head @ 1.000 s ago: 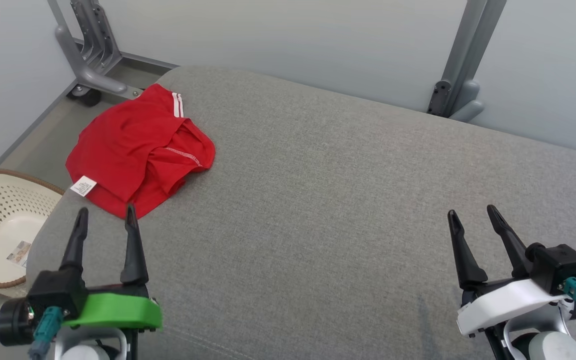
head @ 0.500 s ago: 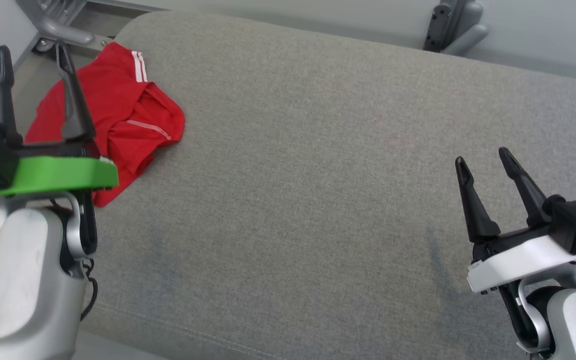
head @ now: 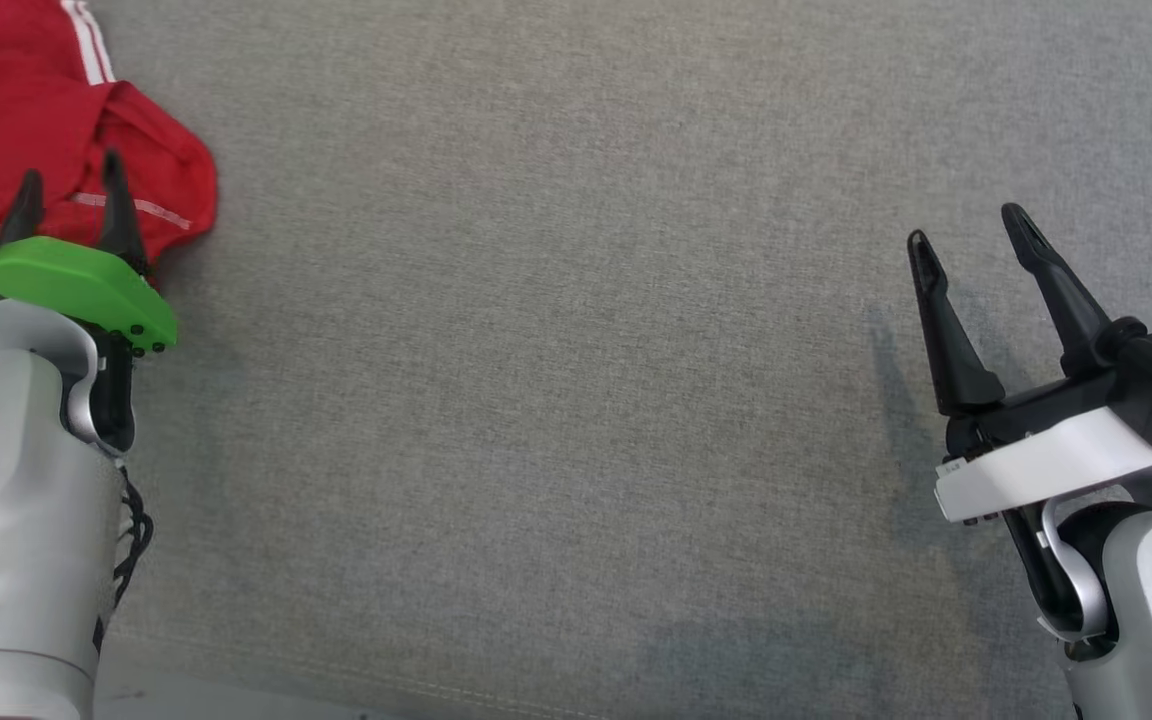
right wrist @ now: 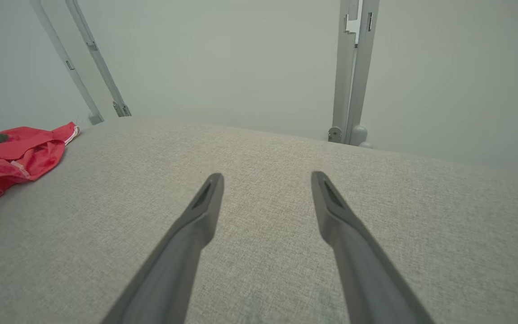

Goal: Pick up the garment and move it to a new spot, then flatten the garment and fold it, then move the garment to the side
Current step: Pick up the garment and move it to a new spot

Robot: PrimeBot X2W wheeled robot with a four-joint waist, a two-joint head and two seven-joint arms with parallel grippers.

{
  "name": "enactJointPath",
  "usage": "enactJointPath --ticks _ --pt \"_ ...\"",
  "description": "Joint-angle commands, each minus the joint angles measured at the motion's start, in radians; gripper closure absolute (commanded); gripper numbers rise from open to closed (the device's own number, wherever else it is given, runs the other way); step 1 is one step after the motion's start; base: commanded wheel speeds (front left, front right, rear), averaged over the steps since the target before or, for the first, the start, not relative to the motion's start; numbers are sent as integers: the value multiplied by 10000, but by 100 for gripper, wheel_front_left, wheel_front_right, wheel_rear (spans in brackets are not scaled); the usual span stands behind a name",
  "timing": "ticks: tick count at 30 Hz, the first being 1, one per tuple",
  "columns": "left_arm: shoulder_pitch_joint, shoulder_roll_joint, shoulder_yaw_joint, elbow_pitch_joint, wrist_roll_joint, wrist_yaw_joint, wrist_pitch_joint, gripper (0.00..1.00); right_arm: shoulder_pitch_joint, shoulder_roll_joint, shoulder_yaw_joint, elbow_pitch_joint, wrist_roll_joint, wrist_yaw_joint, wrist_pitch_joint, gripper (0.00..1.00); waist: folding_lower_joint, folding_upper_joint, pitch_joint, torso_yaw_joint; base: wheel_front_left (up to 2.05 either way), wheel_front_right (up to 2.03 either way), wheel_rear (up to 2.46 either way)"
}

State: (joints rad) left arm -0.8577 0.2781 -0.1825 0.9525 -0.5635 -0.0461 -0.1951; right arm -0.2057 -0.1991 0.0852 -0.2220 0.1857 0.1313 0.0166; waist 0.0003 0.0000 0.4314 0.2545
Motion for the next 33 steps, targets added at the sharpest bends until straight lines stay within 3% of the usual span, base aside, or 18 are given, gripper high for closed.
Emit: enactJointPath --ticks 1,8,9,10,18,21,26,33 --pt "-198 -40 72 191 -106 -103 -17 0 -164 -24 -5 -61 2 -11 -7 0 -3 0 768 -619 0 0 0" --pt "-597 -161 276 2365 -639 -529 136 0 -446 -101 -93 -95 -13 -11 -40 0 -3 0 1267 -908 0 0 0" --pt "-569 -207 240 2530 -638 -567 85 26 -467 -109 -121 -92 -17 -11 -55 0 -3 0 1289 -916 0 0 0" --pt "-547 -239 201 2663 -637 -615 35 100 -482 -111 -136 -85 -19 -11 -70 0 -3 0 1305 -924 0 0 0" --pt "-700 -118 404 2562 -583 -498 -618 100 -549 73 -211 172 -17 -11 -393 0 -3 0 959 -886 0 0 0" --pt "-422 263 889 1213 -234 -59 -686 100 -518 173 -239 335 15 -11 -559 0 -3 0 636 -900 0 0 0" --pt "1212 -3 2077 -2229 1118 593 -696 100 -240 414 -297 698 66 -11 -808 0 -3 0 -99 -983 0 0 0" --pt "3074 -468 2699 -5113 2646 740 -698 100 39 594 -302 1033 142 -11 -952 0 -3 0 -771 -1106 0 0 0"
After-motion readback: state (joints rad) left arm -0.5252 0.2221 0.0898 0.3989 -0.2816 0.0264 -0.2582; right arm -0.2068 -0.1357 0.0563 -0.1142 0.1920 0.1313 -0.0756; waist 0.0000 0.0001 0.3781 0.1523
